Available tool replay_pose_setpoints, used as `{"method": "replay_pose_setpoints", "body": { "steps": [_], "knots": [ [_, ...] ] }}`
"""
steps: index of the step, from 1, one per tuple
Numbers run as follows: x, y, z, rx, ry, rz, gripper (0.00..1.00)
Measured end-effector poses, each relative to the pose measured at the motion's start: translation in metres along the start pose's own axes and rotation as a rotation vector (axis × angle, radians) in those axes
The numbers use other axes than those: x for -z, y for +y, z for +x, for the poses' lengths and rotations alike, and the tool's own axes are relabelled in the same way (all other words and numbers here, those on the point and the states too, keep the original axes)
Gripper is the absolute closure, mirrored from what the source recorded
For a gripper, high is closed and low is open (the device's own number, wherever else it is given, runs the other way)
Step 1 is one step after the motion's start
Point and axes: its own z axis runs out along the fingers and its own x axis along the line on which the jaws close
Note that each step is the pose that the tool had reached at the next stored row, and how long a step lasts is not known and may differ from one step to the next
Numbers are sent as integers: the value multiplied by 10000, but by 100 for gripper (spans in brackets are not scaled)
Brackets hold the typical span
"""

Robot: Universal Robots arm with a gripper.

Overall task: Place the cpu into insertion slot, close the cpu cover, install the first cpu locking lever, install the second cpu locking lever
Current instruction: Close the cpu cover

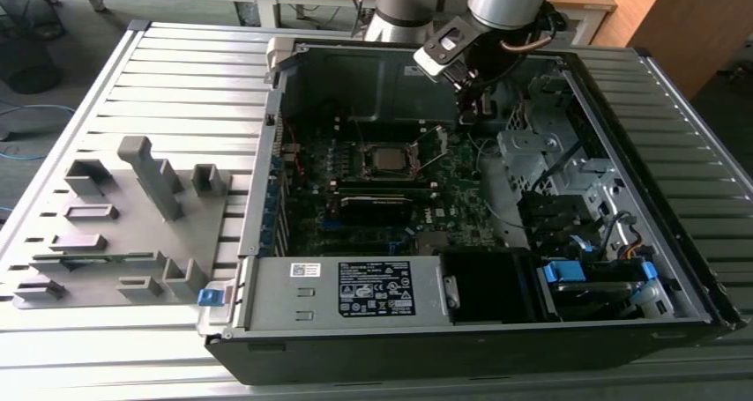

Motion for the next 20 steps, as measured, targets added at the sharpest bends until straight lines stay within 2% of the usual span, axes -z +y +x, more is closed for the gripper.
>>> {"method": "replay_pose_setpoints", "body": {
  "steps": [4,16,20],
  "knots": [
    [-12,0,-1,1,2,-1,90],
    [-179,11,-1,0,1,-1,90],
    [-203,11,-1,1,-2,0,90]
  ]
}}
